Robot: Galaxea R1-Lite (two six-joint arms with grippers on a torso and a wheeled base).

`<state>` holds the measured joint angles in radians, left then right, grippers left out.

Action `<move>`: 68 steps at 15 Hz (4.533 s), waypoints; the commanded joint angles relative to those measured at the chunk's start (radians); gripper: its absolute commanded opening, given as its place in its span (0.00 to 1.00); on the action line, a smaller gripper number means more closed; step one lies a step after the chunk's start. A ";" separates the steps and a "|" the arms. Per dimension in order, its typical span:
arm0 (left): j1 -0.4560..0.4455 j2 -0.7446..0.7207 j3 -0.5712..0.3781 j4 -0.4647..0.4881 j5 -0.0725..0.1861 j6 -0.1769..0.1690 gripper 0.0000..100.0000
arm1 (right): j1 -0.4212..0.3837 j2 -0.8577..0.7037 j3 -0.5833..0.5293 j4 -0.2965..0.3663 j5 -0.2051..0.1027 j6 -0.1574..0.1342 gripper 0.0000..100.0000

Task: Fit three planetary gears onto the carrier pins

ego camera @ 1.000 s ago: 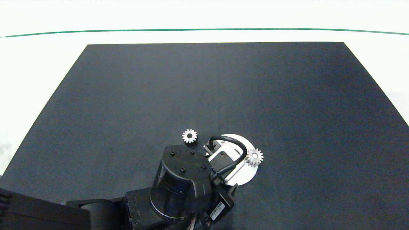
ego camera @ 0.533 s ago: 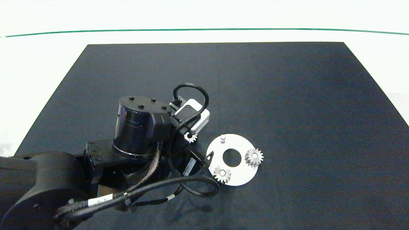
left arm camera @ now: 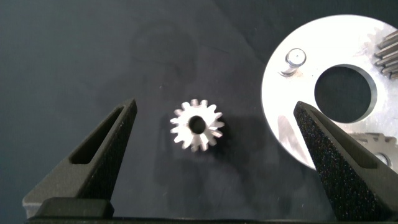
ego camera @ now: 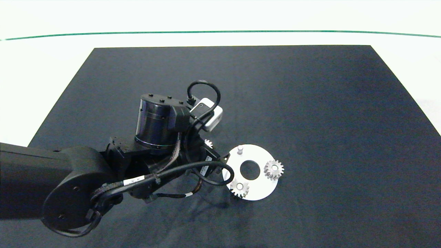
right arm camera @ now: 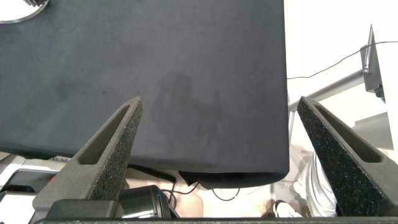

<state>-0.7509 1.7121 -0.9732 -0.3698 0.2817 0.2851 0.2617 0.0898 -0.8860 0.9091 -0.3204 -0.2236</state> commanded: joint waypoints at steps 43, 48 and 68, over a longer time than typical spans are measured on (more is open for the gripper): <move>0.082 0.086 0.042 -0.075 -0.065 0.003 0.27 | 0.005 -0.002 -0.016 0.005 -0.002 -0.002 1.00; 0.079 0.078 0.039 -0.074 -0.065 0.003 0.16 | 0.005 -0.002 -0.024 0.005 -0.002 -0.002 1.00; -0.090 0.127 -0.159 0.046 -0.052 -0.027 0.13 | 0.004 -0.004 -0.028 0.005 -0.002 -0.002 1.00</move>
<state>-0.8404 1.8236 -1.1296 -0.3217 0.2289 0.2564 0.2645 0.0860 -0.9140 0.9091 -0.3204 -0.2236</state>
